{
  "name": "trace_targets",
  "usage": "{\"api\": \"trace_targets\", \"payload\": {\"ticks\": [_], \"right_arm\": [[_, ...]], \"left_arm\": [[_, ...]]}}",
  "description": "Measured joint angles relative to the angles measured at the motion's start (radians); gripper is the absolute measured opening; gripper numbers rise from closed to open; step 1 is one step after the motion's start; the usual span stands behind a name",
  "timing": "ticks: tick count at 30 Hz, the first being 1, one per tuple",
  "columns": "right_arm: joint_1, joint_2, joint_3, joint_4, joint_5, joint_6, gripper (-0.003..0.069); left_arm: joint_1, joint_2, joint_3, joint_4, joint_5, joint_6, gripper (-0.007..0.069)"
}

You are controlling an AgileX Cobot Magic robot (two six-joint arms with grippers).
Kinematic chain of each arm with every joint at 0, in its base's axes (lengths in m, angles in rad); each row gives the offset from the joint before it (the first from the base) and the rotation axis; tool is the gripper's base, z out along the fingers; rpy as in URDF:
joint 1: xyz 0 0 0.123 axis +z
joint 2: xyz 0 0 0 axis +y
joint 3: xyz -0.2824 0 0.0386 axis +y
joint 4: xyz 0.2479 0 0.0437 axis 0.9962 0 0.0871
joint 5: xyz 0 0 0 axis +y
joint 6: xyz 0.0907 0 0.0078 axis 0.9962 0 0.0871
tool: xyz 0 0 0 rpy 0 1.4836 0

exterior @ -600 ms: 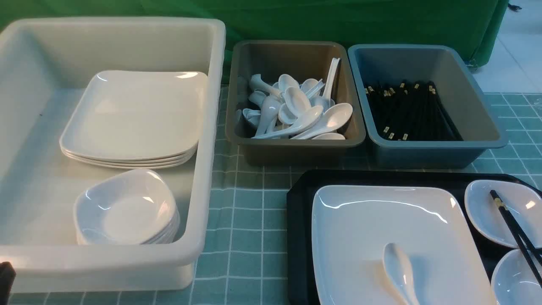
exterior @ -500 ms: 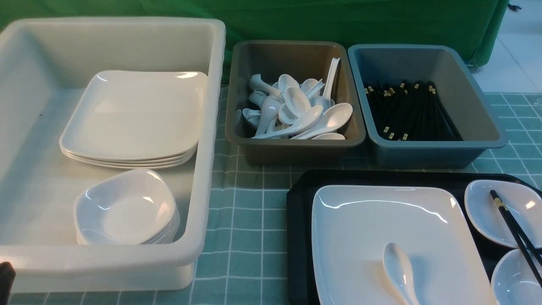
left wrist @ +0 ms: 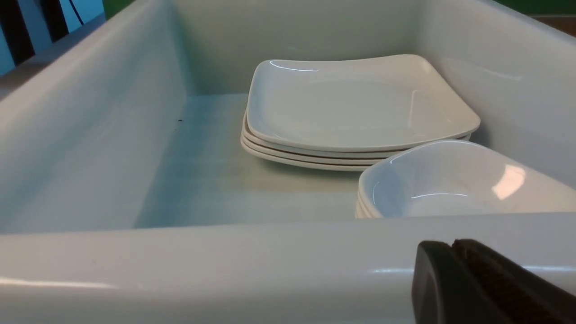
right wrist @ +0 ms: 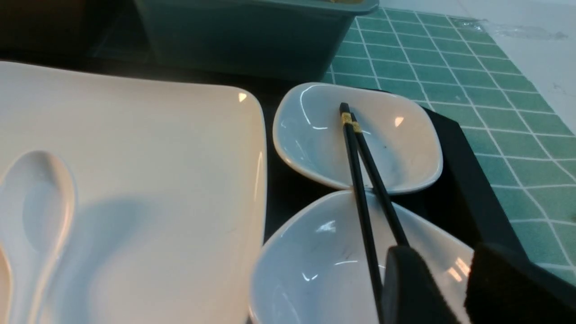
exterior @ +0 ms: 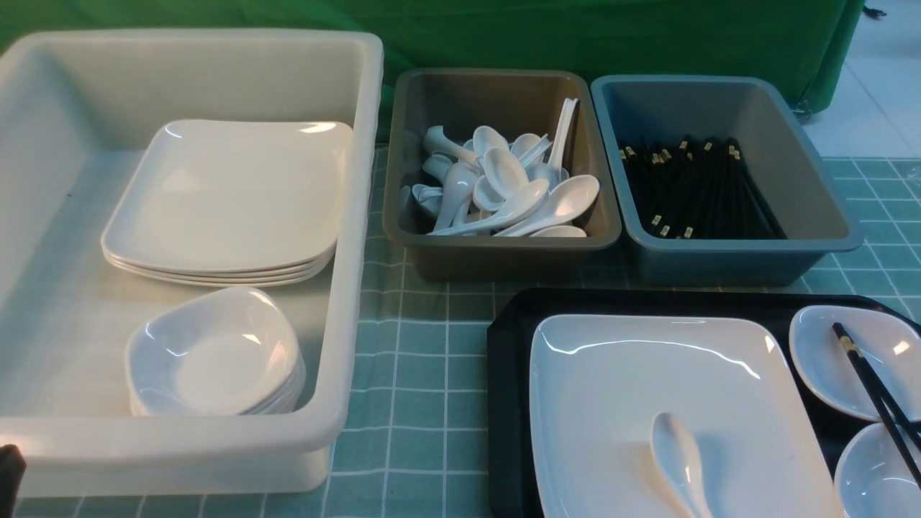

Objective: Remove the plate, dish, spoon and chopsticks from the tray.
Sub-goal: Use the right arm to grab a soup spoon from the plate

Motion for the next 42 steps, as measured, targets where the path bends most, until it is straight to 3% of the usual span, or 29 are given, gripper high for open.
{"api": "trace_targets", "payload": {"ticks": [8,13,17,20,24,25,28,31,35,37,38,41,42], "right_arm": [[0.000,0.000,0.000,0.000,0.000,0.000,0.0239],[0.000,0.000,0.000,0.036,-0.029,0.022,0.0239],[0.000,0.000,0.000,0.232,-0.227,0.267,0.0239],[0.000,0.000,0.000,0.280,-0.333,0.445,0.0239],[0.000,0.000,0.000,0.298,-0.420,0.502,0.0239],[0.000,0.000,0.000,0.300,-0.452,0.495,0.0239],[0.000,0.000,0.000,0.304,-0.516,0.493,0.0238],[0.017,0.002,-0.062,0.253,-0.531,0.490,0.0230],[0.047,0.092,-0.329,0.151,-0.273,0.450,0.0153],[0.074,0.233,-0.540,0.131,0.008,0.356,0.0069],[0.077,0.233,-0.540,0.131,0.033,0.356,0.0064],[0.139,0.517,-0.807,0.125,0.516,0.222,0.0023],[0.146,0.545,-0.824,0.125,0.554,0.214,0.0023]], "left_arm": [[0.000,0.000,0.000,-0.228,-0.340,-0.164,0.0017],[0.000,0.000,0.000,-0.249,-0.511,-0.195,0.0017],[0.000,0.000,0.000,-0.248,-0.675,-0.229,0.0017],[0.000,0.000,0.000,-0.220,-0.786,-0.268,0.0017],[0.000,-0.001,-0.007,-0.246,-0.872,-0.370,0.0017],[0.000,0.012,-0.058,-0.280,-0.832,-0.443,0.0017],[0.000,0.046,-0.163,-0.271,-0.734,-0.486,0.0017],[0.000,0.145,-0.400,-0.194,-0.438,-0.500,0.0017],[0.000,0.351,-0.689,-0.150,0.033,-0.453,0.0017],[0.000,0.512,-0.830,-0.169,0.313,-0.329,0.0017],[0.000,0.526,-0.839,-0.169,0.359,-0.318,0.0017],[0.000,0.760,-0.921,-0.269,0.670,-0.123,0.0017],[0.000,0.791,-0.919,-0.279,0.691,-0.107,0.0017]]}}
